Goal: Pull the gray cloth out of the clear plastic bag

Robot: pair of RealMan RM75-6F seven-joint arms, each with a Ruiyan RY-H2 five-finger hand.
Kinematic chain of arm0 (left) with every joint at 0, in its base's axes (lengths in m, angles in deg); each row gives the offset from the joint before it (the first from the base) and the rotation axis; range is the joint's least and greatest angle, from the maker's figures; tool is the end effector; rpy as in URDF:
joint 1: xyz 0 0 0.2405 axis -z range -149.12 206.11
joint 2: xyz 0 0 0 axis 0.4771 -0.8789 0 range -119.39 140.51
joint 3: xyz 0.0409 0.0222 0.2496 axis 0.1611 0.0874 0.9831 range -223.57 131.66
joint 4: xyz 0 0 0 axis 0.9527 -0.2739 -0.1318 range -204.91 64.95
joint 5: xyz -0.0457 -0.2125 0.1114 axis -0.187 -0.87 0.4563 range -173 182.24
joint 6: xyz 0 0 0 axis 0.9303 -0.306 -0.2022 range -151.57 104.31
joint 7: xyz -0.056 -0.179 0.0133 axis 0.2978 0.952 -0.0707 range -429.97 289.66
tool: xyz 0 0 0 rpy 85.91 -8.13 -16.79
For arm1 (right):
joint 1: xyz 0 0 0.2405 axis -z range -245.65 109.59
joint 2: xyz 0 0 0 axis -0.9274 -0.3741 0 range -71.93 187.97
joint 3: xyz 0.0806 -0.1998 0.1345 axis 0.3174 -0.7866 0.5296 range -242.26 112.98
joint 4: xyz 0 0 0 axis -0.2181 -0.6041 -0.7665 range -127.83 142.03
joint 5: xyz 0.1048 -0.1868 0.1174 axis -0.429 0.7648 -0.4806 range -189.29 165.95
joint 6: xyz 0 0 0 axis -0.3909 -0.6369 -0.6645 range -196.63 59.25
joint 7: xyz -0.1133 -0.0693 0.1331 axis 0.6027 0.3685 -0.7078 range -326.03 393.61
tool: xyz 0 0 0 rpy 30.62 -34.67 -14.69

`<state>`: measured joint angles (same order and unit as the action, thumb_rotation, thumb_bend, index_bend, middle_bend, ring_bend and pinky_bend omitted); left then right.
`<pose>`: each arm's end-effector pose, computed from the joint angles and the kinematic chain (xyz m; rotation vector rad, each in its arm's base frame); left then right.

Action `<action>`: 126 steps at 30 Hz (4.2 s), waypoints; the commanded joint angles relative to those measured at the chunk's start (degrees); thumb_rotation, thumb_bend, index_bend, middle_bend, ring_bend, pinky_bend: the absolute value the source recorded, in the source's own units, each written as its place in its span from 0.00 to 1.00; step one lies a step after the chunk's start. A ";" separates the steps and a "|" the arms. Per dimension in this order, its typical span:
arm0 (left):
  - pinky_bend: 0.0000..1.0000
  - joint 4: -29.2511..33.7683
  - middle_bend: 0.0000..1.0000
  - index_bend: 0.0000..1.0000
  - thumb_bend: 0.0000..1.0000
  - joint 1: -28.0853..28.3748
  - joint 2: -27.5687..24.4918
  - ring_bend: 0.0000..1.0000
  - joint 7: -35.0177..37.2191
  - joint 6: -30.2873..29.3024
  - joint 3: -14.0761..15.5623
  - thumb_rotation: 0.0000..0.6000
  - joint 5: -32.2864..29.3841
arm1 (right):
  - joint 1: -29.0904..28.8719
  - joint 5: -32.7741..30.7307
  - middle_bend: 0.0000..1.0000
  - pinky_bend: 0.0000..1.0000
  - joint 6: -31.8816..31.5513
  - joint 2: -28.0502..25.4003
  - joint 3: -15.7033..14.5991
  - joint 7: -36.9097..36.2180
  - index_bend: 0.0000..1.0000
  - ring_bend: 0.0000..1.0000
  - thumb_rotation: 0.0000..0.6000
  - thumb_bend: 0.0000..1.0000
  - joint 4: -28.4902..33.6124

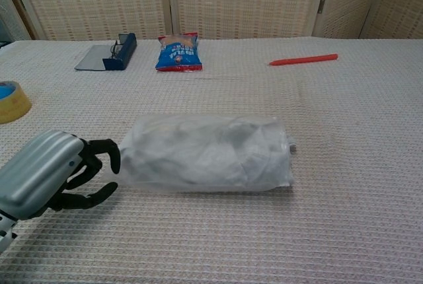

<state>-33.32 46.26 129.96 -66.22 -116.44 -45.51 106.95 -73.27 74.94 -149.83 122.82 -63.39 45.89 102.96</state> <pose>-0.2103 0.2586 -0.1165 -1.6896 -0.6190 -1.3232 -0.3101 -0.2206 0.0983 1.5112 -0.8534 0.7585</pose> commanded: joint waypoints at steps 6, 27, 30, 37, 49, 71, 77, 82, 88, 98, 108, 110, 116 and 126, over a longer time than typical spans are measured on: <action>1.00 -6.70 1.00 0.64 0.48 1.76 3.77 1.00 3.74 -0.25 0.11 1.00 -1.29 | -0.20 -0.24 0.00 0.00 0.49 0.13 -0.11 0.45 0.00 0.00 1.00 0.00 0.01; 1.00 -7.13 1.00 0.71 0.64 1.75 3.40 1.00 3.82 -3.39 2.77 1.00 -1.67 | -3.49 3.63 0.00 0.00 4.00 4.16 -0.92 -4.26 0.00 0.00 1.00 0.02 -4.04; 1.00 -6.48 1.00 0.71 0.64 1.81 2.98 1.00 3.31 -3.59 3.05 1.00 -1.58 | -6.00 5.70 0.00 0.00 6.45 6.82 -1.07 -10.15 0.05 0.00 1.00 0.09 -8.24; 1.00 -4.90 1.00 0.71 0.64 2.48 2.23 1.00 2.53 -3.29 2.98 1.00 -1.89 | -12.88 8.86 0.00 0.00 11.54 14.20 -0.35 -24.90 0.24 0.00 1.00 0.21 -17.50; 1.00 -4.17 1.00 0.71 0.64 2.83 1.36 1.00 2.55 -3.30 2.83 1.00 -2.49 | -17.92 7.14 0.00 0.00 14.43 22.12 1.16 -29.47 0.31 0.00 1.00 0.26 -21.27; 1.00 -4.93 1.00 0.71 0.64 3.15 1.00 1.00 4.04 -2.89 2.51 1.00 -3.56 | -22.55 0.37 0.00 0.00 18.89 33.85 4.10 -29.29 0.35 0.00 1.00 0.26 -32.54; 1.00 -5.17 1.00 0.71 0.64 3.31 1.20 1.00 4.31 -2.75 2.43 1.00 -3.76 | -23.97 -0.70 0.00 0.00 19.82 35.89 4.94 -29.34 0.36 0.00 1.00 0.26 -33.80; 1.00 -5.10 1.00 0.71 0.64 3.42 1.31 1.00 4.50 -2.64 2.26 1.00 -4.02 | -25.04 -1.53 0.00 0.00 20.57 37.15 5.46 -28.31 0.37 0.00 1.00 0.26 -34.20; 1.00 -5.00 1.00 0.71 0.64 3.44 1.24 1.00 4.71 -2.63 2.15 1.00 -4.26 | -26.06 -2.27 0.00 0.00 21.38 38.46 5.70 -27.17 0.39 0.00 1.00 0.28 -35.22; 1.00 -4.77 1.00 0.71 0.64 3.62 1.11 1.00 5.12 -2.64 1.82 1.00 -4.64 | -27.40 -3.61 0.00 0.00 21.95 41.37 6.50 -26.15 0.47 0.00 1.00 0.35 -38.86; 1.00 -4.82 1.00 0.71 0.64 3.72 0.96 1.00 5.45 -2.57 1.59 1.00 -4.97 | -28.11 -4.16 0.00 0.00 20.95 44.58 7.10 -26.42 0.65 0.00 1.00 0.66 -42.08; 1.00 -4.76 1.00 0.71 0.64 3.74 0.95 1.00 5.46 -2.66 1.60 1.00 -4.96 | -28.15 -4.13 0.02 0.00 20.50 45.13 7.17 -26.64 0.68 0.00 1.00 0.70 -42.72; 1.00 -4.68 1.00 0.71 0.64 3.88 0.63 1.00 5.33 -2.54 1.16 1.00 -5.38 | -27.24 -3.62 0.04 0.00 18.31 44.79 6.71 -27.27 0.73 0.00 1.00 0.75 -42.62; 1.00 -7.00 1.00 0.71 0.65 4.45 0.08 1.00 5.16 -1.23 0.22 1.00 -6.52 | -23.23 -1.19 0.06 0.00 12.70 36.17 4.16 -27.31 0.76 0.00 1.00 0.75 -35.56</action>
<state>-40.23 50.66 130.07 -61.12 -117.74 -45.22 100.51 -97.37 73.15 -135.97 160.47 -58.68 18.35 66.06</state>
